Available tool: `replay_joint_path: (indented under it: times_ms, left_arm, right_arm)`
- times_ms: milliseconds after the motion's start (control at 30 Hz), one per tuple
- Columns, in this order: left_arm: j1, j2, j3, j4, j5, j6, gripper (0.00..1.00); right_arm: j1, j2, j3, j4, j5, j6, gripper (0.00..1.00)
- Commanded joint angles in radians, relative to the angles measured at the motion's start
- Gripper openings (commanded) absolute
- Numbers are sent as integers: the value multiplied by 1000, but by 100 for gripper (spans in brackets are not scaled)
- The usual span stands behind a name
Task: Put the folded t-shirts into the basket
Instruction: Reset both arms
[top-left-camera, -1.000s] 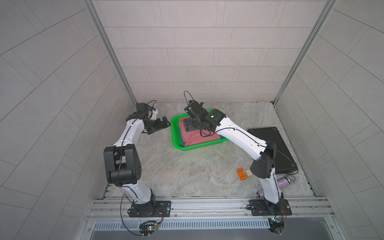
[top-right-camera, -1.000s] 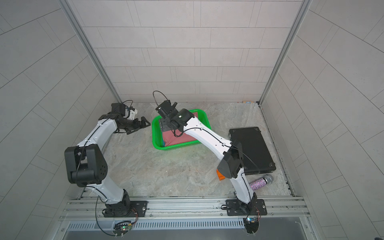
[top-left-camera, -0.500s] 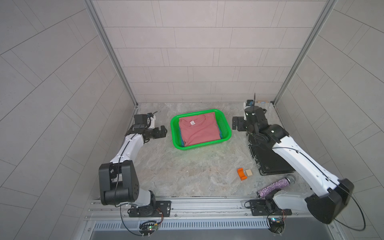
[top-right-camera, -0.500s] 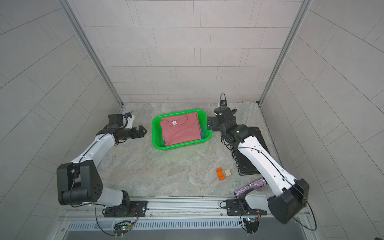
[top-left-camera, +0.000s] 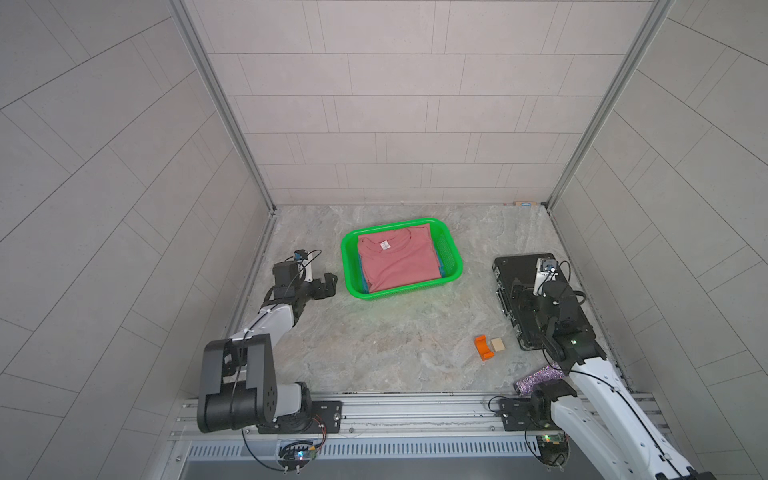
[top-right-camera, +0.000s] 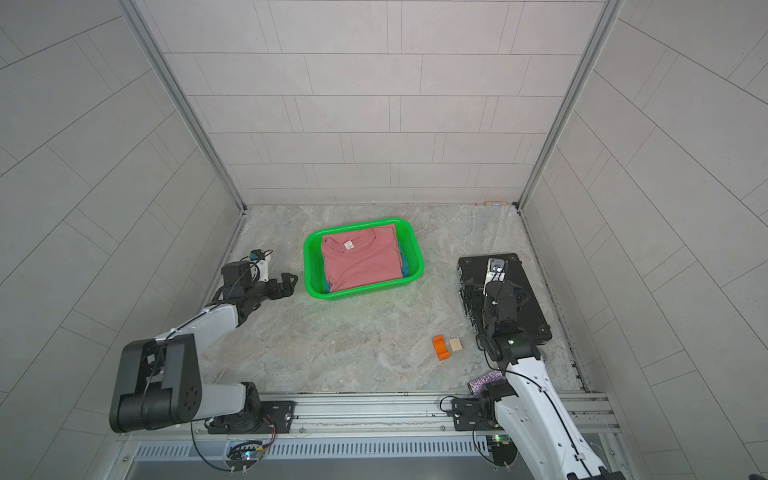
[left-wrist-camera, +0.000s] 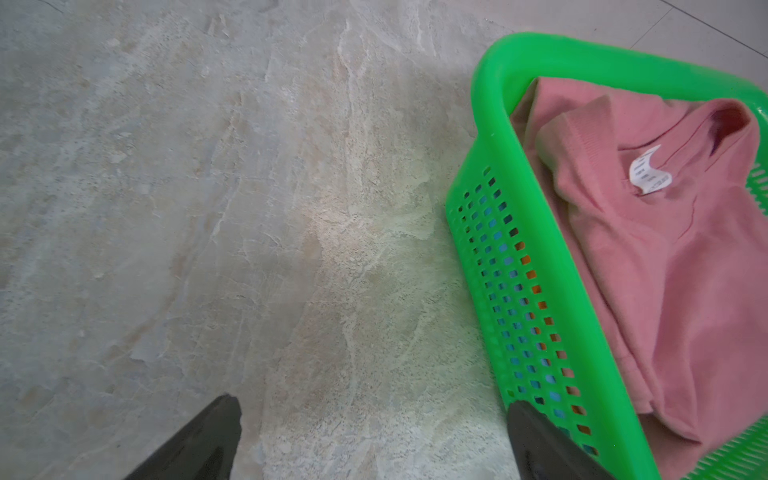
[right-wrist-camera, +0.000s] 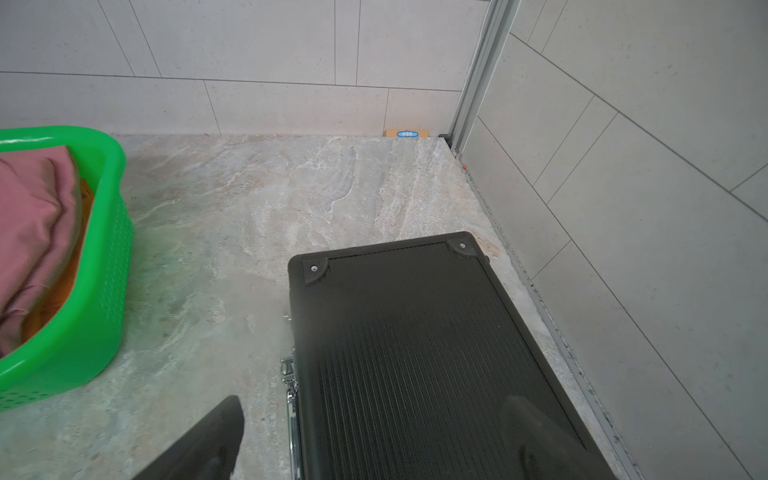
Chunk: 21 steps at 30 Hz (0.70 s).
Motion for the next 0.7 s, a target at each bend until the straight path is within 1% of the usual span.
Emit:
replay_joint_path:
  times_ms: [0, 33, 67, 167, 233, 300, 367, 400, 467, 500, 533, 567, 667]
  left_arm:
    - [-33, 12, -44, 259, -85, -21, 100]
    - [-39, 21, -62, 331, -116, -14, 100]
    - [-43, 32, -63, 362, -134, -27, 100]
    - [-50, 90, -56, 412, -139, -43, 100]
    - [-69, 131, -60, 469, -150, -31, 100]
    - [-115, 151, -59, 479, -190, 13, 100]
    - [-124, 192, -101, 601, -201, 19, 100]
    - [-124, 200, -105, 619, -201, 17, 100]
    - [-124, 174, -78, 525, -207, 21, 100]
    - [-124, 185, -89, 557, -214, 16, 100]
    - [-125, 198, -86, 575, -221, 12, 100]
    - [-125, 196, -77, 542, -223, 14, 100]
    - [-131, 194, -74, 535, -246, 14, 100]
  right_arm:
    - [-26, 24, -150, 387, -33, -52, 100]
    - [-39, 45, -180, 462, -43, -49, 100]
    - [-50, 73, -200, 500, -51, -44, 100]
    - [-86, 191, -222, 618, -97, -52, 100]
    - [-94, 270, -209, 687, -133, -77, 100]
    - [-96, 341, -202, 768, -153, -92, 100]
    - [-98, 410, -184, 831, -157, -100, 100]
    - [-102, 450, -173, 855, -166, -106, 100]
    - [-107, 532, -144, 919, -195, -127, 100]
    - [-112, 573, -108, 909, -199, -129, 100]
    - [-114, 598, -50, 829, -200, -146, 100]
    - [-116, 619, -4, 745, -211, -149, 100]
    - [-128, 677, 69, 653, -231, -146, 100]
